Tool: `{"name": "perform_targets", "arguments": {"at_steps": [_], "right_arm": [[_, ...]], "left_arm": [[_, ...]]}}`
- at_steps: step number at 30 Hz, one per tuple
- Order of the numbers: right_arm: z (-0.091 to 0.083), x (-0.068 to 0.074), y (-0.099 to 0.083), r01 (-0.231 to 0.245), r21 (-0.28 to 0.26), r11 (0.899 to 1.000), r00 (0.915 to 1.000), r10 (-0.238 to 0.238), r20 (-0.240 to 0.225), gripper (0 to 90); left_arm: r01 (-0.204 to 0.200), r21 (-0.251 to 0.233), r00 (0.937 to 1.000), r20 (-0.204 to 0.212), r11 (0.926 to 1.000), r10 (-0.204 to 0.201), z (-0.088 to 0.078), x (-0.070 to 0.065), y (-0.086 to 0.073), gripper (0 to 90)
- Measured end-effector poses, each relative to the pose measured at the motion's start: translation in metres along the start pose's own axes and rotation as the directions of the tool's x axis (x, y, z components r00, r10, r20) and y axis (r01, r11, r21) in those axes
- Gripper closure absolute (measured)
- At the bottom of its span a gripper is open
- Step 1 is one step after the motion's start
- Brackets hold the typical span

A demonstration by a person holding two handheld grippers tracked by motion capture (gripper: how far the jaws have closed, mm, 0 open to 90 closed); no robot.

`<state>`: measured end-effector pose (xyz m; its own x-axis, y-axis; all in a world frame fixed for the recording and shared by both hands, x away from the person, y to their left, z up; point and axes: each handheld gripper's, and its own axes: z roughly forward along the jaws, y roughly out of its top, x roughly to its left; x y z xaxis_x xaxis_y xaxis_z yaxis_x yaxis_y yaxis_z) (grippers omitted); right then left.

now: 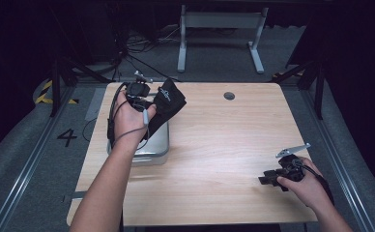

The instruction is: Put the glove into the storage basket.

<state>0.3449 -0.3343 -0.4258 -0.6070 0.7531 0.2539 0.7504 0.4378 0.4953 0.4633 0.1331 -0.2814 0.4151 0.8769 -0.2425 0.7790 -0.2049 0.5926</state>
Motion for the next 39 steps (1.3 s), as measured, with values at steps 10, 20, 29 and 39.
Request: {"name": "perform_targets", "arguments": {"at_steps": [10,20,29,39], "right_arm": [[0.001,0.0,0.001,0.006,-0.002,1.0,0.9999,-0.006,-0.009,57.5],[0.005,0.002,0.007,0.019,-0.005,1.0,0.9997,-0.019,-0.016,57.0],[0.005,0.001,0.01,0.023,-0.014,1.0,0.9993,-0.024,-0.028,56.4],[0.002,0.005,0.01,0.041,-0.027,0.999,0.9989,-0.042,-0.021,55.4]], "left_arm": [[0.144,0.049,0.9862,-0.089,0.9883,-0.14,0.019,0.04,-0.006,67.7],[0.246,0.107,0.9615,-0.153,0.9633,-0.228,0.053,0.063,-0.012,67.6],[0.292,0.158,0.95,-0.162,0.9433,-0.267,0.081,0.076,-0.017,67.5],[0.312,0.213,0.9447,-0.175,0.926,-0.278,0.093,0.085,-0.021,66.5]]}}
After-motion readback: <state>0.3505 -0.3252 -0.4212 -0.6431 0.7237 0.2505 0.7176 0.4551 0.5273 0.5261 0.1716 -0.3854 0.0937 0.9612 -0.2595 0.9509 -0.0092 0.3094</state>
